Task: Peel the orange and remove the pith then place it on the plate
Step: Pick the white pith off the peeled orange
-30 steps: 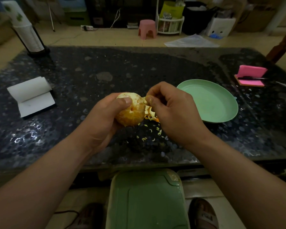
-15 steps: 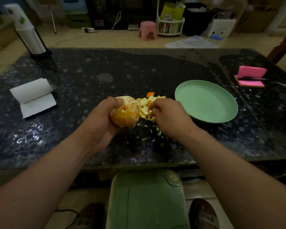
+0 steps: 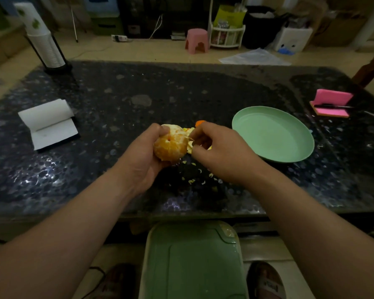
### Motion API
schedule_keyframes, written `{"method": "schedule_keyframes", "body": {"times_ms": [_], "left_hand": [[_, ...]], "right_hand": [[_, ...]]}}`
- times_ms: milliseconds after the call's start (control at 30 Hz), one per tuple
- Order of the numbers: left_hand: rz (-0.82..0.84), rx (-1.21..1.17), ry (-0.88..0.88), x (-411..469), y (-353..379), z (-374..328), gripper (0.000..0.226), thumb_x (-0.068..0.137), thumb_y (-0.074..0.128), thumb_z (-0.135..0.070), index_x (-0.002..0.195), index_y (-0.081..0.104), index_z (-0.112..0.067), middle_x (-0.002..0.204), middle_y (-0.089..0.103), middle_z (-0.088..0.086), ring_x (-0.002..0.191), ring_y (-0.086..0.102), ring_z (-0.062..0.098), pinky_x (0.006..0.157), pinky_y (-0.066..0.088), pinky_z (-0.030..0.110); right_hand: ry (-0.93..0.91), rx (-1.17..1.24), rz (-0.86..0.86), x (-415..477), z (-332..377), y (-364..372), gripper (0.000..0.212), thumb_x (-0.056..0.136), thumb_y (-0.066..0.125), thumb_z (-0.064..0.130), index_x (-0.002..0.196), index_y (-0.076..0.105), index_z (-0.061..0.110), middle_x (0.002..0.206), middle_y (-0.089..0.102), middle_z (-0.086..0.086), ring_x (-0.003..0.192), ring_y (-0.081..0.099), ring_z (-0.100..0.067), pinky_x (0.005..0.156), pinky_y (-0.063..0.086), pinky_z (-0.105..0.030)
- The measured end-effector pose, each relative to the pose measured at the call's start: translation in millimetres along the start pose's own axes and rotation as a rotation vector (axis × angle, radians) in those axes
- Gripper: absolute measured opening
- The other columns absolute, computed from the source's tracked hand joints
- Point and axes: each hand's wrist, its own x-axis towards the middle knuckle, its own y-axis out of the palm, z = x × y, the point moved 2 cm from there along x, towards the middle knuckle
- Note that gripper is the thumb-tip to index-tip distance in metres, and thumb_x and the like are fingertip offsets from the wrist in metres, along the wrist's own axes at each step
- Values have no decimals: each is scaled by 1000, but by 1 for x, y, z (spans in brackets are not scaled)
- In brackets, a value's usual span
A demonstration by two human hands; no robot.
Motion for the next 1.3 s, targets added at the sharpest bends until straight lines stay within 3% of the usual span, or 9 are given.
{"method": "schedule_keyframes", "body": {"times_ms": [67,133,367,633,967,1100,1300], "left_hand": [[7,49,23,1,1,0,55,90,64,-34,136,63,-3,133,69,23,103,69,28,83,61,42],[8,111,51,1,1,0,61,82,66,-35,134,63,-5,136,66,25,105,69,30,88,61,48],[45,248,100,4,-2,5,45,81,66,-35,121,70,-17,112,76,9,97,71,23,79,59,42],[85,224,107,0,4,4,39,82,65,-33,116,71,-17,107,75,9,88,71,20,70,59,37],[132,82,62,-6,4,-2,37,83,62,-30,115,71,-14,109,77,9,92,73,22,69,63,33],[118,69,48,-8,3,-3,23,99,58,-25,116,71,-14,107,78,6,94,72,22,68,62,30],[88,45,19,-9,3,-5,26,105,49,-23,119,69,-14,105,80,5,91,74,20,66,61,30]], "right_hand": [[-23,-34,8,-2,0,-1,18,94,67,45,108,66,33,95,70,15,88,66,-5,81,58,-38],[-45,-71,25,-4,0,-1,18,99,65,49,101,65,31,88,69,12,81,65,-7,75,57,-39],[-70,2,50,-5,-5,-1,18,105,62,32,89,67,26,70,62,7,60,55,-5,55,42,-26],[-53,83,-114,-6,-3,-2,20,88,70,25,71,61,18,59,55,3,53,45,-9,53,39,-30],[-46,94,-146,-4,-12,-5,17,92,68,25,76,66,19,65,62,4,58,51,-10,59,48,-39],[-45,58,-136,-1,-16,-3,17,96,67,27,79,68,22,67,64,5,59,55,-12,60,50,-38],[-37,44,-149,0,-20,-1,17,95,68,26,78,67,22,65,61,7,58,52,-9,60,48,-37]]}}
